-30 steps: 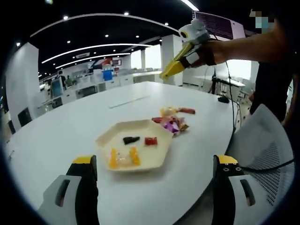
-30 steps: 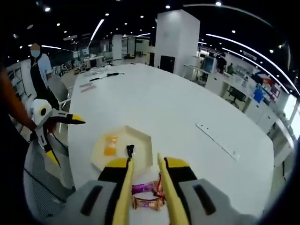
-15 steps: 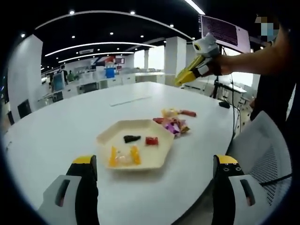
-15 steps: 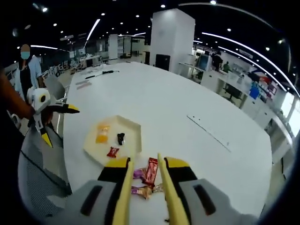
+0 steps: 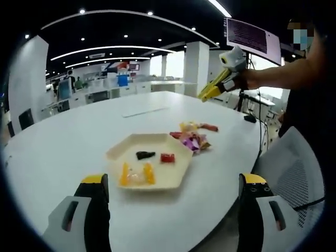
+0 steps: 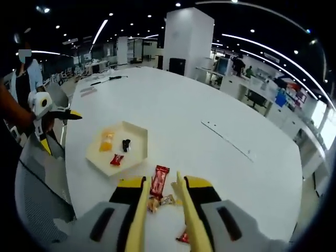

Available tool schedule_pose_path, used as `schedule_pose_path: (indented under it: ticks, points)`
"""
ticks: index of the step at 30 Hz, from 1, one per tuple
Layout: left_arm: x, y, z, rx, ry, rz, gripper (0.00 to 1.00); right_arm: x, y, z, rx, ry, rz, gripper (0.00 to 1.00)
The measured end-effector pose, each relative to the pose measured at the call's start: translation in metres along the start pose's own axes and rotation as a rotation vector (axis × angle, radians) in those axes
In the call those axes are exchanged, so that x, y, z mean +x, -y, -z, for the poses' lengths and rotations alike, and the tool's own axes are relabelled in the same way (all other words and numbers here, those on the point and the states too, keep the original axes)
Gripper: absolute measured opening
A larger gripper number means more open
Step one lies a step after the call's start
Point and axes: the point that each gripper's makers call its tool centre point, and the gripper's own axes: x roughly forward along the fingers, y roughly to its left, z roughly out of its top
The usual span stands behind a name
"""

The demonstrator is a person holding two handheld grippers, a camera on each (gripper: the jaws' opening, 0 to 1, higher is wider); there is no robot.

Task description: Place the target food into the container with the food tongs after gripping and lifting it, then release it inside without dropping or visibly crushing the food.

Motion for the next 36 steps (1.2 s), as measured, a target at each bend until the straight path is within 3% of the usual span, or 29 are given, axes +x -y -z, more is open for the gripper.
schedule_pose_path:
  ticks: [5,15,36]
  points:
    - [-0.001,-0.012,0.000,-0.022,0.005,-0.041,1.00,-0.005,0.003,0.009,0.005,-0.004,0.017,0.28]
    - [-0.004,-0.020,0.000,-0.030,0.011,-0.082,1.00,0.012,0.011,0.015,0.002,-0.015,0.040,0.29]
    - [-0.002,-0.023,0.005,-0.027,-0.019,-0.095,1.00,0.054,0.007,0.067,0.067,-0.086,0.038,0.29]
